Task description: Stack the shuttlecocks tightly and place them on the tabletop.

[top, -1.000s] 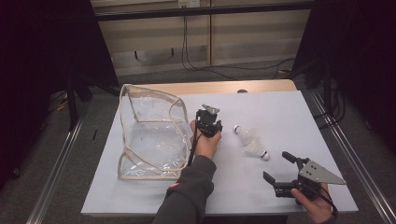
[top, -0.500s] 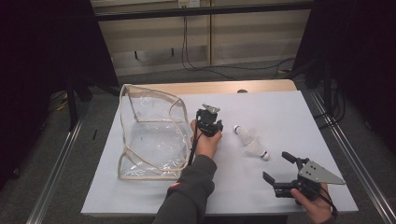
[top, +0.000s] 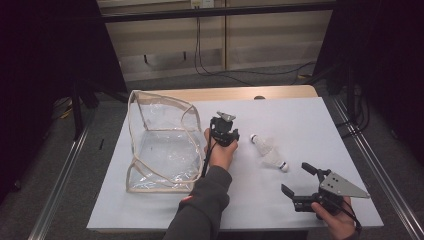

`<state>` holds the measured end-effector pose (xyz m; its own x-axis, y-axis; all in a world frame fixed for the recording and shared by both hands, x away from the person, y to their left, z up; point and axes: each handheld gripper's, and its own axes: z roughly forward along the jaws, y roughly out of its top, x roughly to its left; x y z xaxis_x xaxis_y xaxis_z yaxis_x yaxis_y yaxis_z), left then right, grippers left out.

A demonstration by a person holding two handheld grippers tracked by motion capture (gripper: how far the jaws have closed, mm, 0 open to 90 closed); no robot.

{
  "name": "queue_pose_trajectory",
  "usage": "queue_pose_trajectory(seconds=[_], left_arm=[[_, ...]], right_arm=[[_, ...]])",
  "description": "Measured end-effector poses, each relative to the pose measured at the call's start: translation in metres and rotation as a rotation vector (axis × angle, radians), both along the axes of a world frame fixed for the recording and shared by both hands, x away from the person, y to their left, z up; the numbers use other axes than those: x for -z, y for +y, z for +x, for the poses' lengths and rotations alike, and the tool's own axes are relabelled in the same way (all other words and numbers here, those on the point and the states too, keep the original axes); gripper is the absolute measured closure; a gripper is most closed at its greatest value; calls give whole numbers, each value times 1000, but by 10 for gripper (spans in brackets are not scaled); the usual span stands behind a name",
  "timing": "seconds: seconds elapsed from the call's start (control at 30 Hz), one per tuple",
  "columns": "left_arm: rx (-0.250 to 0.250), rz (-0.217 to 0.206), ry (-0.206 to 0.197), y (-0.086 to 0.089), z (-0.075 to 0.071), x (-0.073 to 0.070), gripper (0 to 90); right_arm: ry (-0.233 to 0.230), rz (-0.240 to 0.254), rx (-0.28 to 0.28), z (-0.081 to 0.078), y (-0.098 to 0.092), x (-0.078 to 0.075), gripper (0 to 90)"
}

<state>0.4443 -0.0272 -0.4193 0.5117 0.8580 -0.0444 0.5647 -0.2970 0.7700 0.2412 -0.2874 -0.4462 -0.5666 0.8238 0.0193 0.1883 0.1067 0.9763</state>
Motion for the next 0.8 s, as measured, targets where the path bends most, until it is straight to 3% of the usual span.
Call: queue_pose_trajectory(seconds=[0.53,0.8], left_arm=[[-14,-25,4,2,0,-1,635],[-13,-8,8,1,0,0,651]], right_arm=[[0,-3,-6,0,1,0,19],[-1,-4,-5,0,0,0,18]])
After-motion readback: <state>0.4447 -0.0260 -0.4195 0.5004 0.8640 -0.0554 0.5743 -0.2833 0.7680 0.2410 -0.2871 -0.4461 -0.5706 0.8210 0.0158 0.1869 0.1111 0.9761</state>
